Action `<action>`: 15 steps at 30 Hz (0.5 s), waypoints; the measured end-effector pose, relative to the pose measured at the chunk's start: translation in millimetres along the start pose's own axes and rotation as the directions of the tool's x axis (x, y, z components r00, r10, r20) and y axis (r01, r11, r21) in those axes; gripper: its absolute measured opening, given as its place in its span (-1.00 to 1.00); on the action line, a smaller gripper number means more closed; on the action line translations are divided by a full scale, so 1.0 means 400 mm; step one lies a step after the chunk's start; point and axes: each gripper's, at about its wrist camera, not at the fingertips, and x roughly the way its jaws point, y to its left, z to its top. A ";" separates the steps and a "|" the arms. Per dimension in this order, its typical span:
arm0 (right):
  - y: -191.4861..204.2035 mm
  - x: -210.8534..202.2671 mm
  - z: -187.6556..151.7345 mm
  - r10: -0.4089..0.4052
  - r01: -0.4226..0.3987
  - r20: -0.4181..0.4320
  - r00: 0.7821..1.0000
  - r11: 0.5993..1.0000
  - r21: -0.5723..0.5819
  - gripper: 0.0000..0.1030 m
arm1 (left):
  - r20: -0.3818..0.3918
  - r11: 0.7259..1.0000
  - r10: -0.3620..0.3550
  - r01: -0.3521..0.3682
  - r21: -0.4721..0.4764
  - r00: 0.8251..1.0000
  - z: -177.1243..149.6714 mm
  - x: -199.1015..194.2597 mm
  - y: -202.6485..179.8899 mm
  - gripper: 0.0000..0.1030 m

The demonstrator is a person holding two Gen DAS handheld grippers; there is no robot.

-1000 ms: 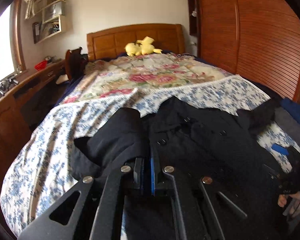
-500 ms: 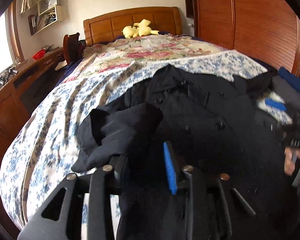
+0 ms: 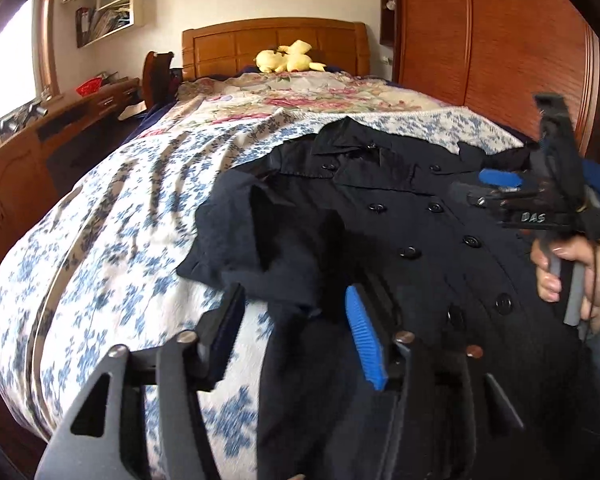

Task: Fold large clothes

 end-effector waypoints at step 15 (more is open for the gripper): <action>0.301 0.124 0.013 0.191 -0.211 -0.130 0.973 0.964 -0.164 0.98 | 0.065 0.983 0.125 -0.115 -0.142 0.990 -0.102 -0.120 0.168 0.07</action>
